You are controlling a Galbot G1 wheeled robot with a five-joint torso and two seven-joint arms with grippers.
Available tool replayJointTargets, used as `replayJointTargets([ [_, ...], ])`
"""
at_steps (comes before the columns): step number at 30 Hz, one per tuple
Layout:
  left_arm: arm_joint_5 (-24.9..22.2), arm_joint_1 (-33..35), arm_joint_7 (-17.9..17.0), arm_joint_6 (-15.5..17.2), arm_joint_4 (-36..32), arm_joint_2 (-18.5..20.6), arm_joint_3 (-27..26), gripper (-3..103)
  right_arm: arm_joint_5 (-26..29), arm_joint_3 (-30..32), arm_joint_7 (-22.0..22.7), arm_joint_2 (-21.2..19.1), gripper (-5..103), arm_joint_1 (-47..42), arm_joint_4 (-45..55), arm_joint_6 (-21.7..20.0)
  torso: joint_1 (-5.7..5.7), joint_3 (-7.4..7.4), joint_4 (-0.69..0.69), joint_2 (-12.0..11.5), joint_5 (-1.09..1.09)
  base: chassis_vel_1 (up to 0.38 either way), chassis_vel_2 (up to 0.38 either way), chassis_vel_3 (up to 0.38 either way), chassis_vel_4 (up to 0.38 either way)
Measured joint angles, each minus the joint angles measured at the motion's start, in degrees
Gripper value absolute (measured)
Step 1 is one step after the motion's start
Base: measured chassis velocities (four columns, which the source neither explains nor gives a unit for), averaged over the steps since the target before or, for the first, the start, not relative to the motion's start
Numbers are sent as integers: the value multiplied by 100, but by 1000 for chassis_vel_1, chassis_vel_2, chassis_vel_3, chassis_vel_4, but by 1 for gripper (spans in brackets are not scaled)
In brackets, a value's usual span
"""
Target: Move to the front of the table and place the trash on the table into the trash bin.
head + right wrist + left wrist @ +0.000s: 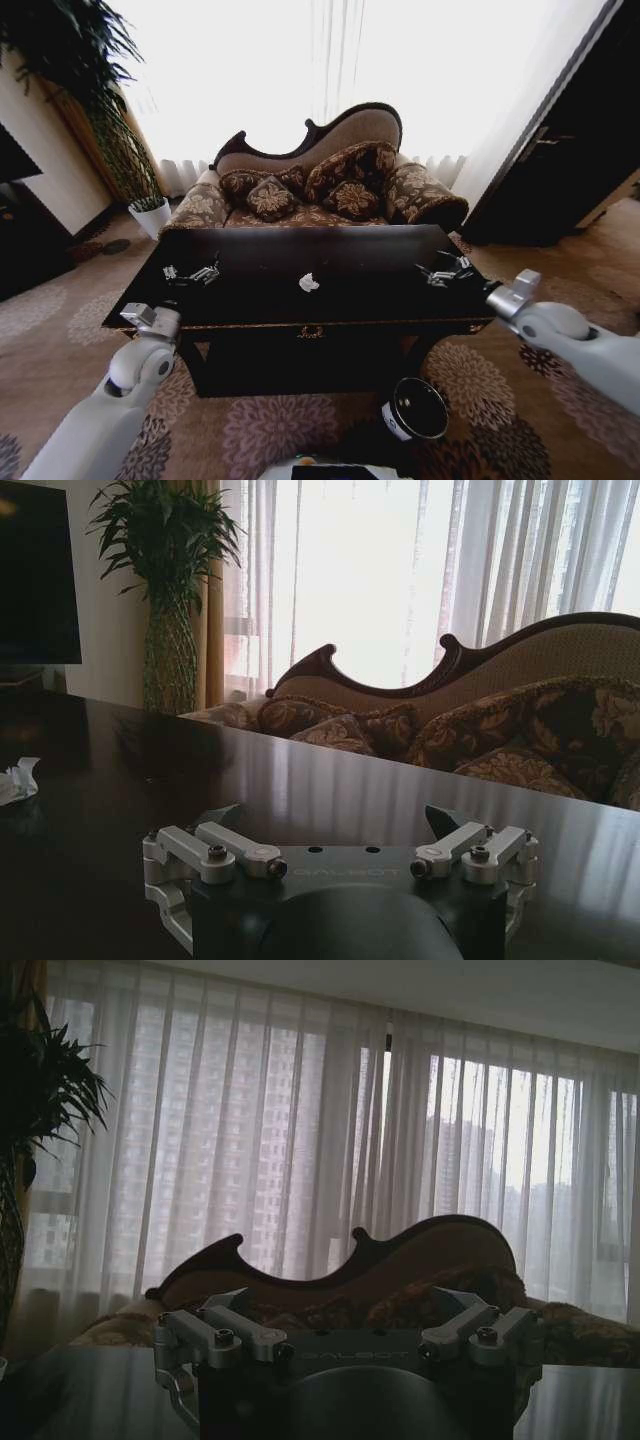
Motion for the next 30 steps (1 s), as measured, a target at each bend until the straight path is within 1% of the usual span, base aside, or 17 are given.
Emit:
replayJointTargets([
  [3, 0, 0, 0, 0, 0, 0, 0, 100, -170, -161, 52, 244, 100, 121, 69, -22, 0, 0, 0, 0, 0, 0, 0, 0, 0],
  [9, 0, 0, 0, 0, 0, 0, 0, 100, -267, -443, 117, 391, 100, 417, 140, -92, 0, 0, -1, 0, -1, 0, 0, 0, 0],
  [13, 0, 0, 0, 0, 0, 0, 0, 100, -302, -1213, 198, 562, 100, 1324, 2, -203, 0, 0, 1, 0, 0, 0, 0, 0, 0],
  [14, 0, 0, 0, 0, 0, 0, 0, 100, -302, -1213, 198, 562, 100, 1324, 2, -203, 0, 0, 1, 0, 0, 0, 0, 0, 0],
  [18, 0, 0, 0, 0, 0, 0, 0, 100, -270, -1864, 208, 575, 100, 2134, -106, -240, 0, 0, 0, 0, 0, 0, 0, 0, 0],
  [19, 0, 0, 0, 0, 0, 0, 0, 100, -270, -1864, 208, 575, 100, 2134, -106, -240, 0, 0, 0, 0, 0, 0, 0, 0, 0],
  [24, 0, 0, 0, 0, 0, 0, 0, 100, -214, -2605, 203, 621, 100, 2885, -261, -282, 0, 0, 0, 0, 0, 0, 0, 0, 0],
  [30, 0, 0, 0, 0, 0, 0, 0, 100, -192, -2857, 129, 570, 100, 2997, -66, -312, 1, 1, 0, 0, 0, 0, 0, 0, 0],
])
